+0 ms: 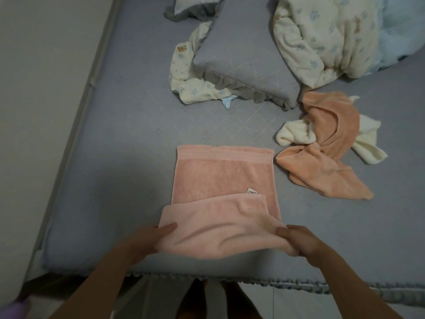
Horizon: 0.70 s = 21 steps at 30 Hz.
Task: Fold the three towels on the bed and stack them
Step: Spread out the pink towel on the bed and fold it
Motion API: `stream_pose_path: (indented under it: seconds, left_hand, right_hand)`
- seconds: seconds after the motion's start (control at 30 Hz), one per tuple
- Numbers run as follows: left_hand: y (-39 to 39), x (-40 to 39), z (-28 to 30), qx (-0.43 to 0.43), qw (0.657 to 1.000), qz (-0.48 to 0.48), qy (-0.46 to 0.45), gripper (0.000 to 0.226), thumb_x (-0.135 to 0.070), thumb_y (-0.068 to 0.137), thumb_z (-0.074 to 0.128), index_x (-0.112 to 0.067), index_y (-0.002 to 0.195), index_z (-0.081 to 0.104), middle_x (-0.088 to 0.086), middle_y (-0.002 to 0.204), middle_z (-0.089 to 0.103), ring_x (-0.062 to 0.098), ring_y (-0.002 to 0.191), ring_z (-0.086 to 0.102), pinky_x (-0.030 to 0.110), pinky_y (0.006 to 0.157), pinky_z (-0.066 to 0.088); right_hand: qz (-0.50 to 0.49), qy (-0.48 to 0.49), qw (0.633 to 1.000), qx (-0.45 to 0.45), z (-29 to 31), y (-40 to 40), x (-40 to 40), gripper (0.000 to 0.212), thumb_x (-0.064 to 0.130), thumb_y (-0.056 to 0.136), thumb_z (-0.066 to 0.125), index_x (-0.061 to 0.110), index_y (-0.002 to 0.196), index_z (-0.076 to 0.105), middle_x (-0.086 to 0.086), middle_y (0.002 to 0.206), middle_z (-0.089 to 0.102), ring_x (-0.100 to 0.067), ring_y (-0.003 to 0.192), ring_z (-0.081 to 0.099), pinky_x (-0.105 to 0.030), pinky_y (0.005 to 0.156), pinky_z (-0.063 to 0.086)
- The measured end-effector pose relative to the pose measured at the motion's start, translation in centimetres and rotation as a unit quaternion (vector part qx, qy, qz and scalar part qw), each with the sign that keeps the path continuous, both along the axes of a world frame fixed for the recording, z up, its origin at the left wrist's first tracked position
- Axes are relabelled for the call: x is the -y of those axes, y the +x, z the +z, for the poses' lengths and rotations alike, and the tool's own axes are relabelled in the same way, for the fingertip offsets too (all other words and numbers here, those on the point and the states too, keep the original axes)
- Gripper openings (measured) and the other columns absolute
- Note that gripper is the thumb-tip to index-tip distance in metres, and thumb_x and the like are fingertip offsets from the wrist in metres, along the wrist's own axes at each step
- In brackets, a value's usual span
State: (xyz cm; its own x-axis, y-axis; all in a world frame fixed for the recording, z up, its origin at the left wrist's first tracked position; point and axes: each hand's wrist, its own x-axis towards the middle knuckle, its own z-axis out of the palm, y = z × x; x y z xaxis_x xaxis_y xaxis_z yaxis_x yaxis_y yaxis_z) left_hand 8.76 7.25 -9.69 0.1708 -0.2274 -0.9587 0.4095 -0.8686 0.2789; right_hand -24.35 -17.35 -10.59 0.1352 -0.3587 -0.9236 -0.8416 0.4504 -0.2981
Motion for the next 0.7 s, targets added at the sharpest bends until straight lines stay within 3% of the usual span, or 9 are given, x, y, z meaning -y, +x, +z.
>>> stream_pose_path:
  seconds: [0.13,0.23,0.27,0.33,0.43,0.5,0.57,0.63,0.7]
  left_hand:
    - [0.5,-0.1,-2.0,0.130,0.962,-0.233,0.053,0.045,-0.032,0.095,0.059,-0.009,0.134,0.056,0.013,0.141,0.053,0.029,0.127,0.050,0.033,0.103,0.037]
    - [0.6,0.7,-4.0,0.153,0.950,-0.273,0.006,0.016,-0.009,0.084,0.058,-0.016,0.094,0.068,0.007,0.103,0.066,0.025,0.098,0.059,0.032,0.083,0.044]
    - [0.6,1.1,-5.1,0.172,0.952,-0.253,-0.011,0.008,-0.007,0.080,0.059,-0.015,0.079,0.063,0.002,0.086,0.064,0.021,0.085,0.060,0.031,0.075,0.045]
    - [0.6,2.4,-7.2,0.183,0.973,-0.136,-0.040,0.015,-0.007,0.080,0.066,-0.013,0.070,0.056,-0.001,0.067,0.061,0.015,0.067,0.060,0.029,0.067,0.048]
    - [1.1,4.1,-11.0,0.229,0.973,0.000,-0.011,0.039,-0.041,0.068,0.073,-0.004,0.071,0.063,0.012,0.067,0.059,0.022,0.068,0.060,0.039,0.066,0.050]
    - [1.7,4.4,-12.9,0.247,0.967,0.046,0.039,0.050,-0.051,0.066,0.072,-0.003,0.077,0.069,0.014,0.073,0.063,0.026,0.074,0.062,0.043,0.071,0.052]
    - [1.6,4.7,-13.3,0.219,0.973,0.044,0.055,0.039,-0.044,0.073,0.076,-0.008,0.087,0.072,0.012,0.084,0.068,0.025,0.079,0.064,0.037,0.072,0.048]
    - [1.7,4.8,-12.9,0.203,0.978,0.019,0.047,0.013,-0.022,0.080,0.073,-0.016,0.090,0.066,0.009,0.092,0.066,0.024,0.079,0.061,0.031,0.066,0.044]
    - [2.5,5.0,-12.2,0.222,0.974,-0.021,0.032,0.019,-0.005,0.081,0.063,-0.020,0.092,0.061,0.005,0.089,0.059,0.020,0.073,0.055,0.029,0.060,0.042]
  right_hand:
    - [0.190,-0.032,0.977,-0.096,-1.9,0.1,0.4,0.017,0.024,0.086,0.059,0.009,0.092,0.065,-0.007,0.094,0.061,-0.019,0.082,0.058,-0.025,0.060,0.041]
    - [0.259,-0.051,0.952,-0.156,-4.2,0.3,0.4,0.029,0.027,0.087,0.058,0.006,0.107,0.062,-0.008,0.100,0.061,-0.022,0.088,0.057,-0.027,0.070,0.043]
    - [0.261,-0.071,0.950,-0.154,-5.0,0.7,0.4,0.035,0.033,0.090,0.056,0.007,0.112,0.059,-0.009,0.106,0.063,-0.023,0.091,0.058,-0.028,0.074,0.043]
    - [0.215,-0.145,0.959,-0.114,-6.6,2.3,0.6,0.039,0.042,0.093,0.052,0.011,0.115,0.057,-0.011,0.112,0.064,-0.028,0.098,0.061,-0.031,0.079,0.044]
    - [0.109,-0.249,0.962,-0.010,-9.4,5.4,0.9,0.039,0.040,0.087,0.061,0.018,0.119,0.057,-0.006,0.112,0.067,-0.029,0.102,0.064,-0.033,0.083,0.046]
    - [0.078,-0.243,0.967,-0.008,-10.8,6.9,1.1,0.049,0.040,0.085,0.063,0.021,0.128,0.052,-0.006,0.120,0.065,-0.032,0.110,0.061,-0.037,0.091,0.047]
    - [0.034,-0.224,0.973,-0.033,-11.8,7.4,0.9,0.045,0.034,0.084,0.064,0.020,0.126,0.056,-0.007,0.115,0.066,-0.032,0.109,0.061,-0.033,0.090,0.045]
    - [0.010,-0.231,0.972,-0.025,-11.7,7.5,0.9,0.030,0.027,0.084,0.063,0.020,0.113,0.065,0.001,0.098,0.064,-0.027,0.101,0.062,-0.027,0.082,0.040]
    - [-0.016,-0.254,0.967,0.010,-10.8,7.7,1.5,0.016,0.021,0.085,0.061,0.022,0.099,0.068,0.009,0.091,0.062,-0.020,0.092,0.060,-0.024,0.078,0.039]
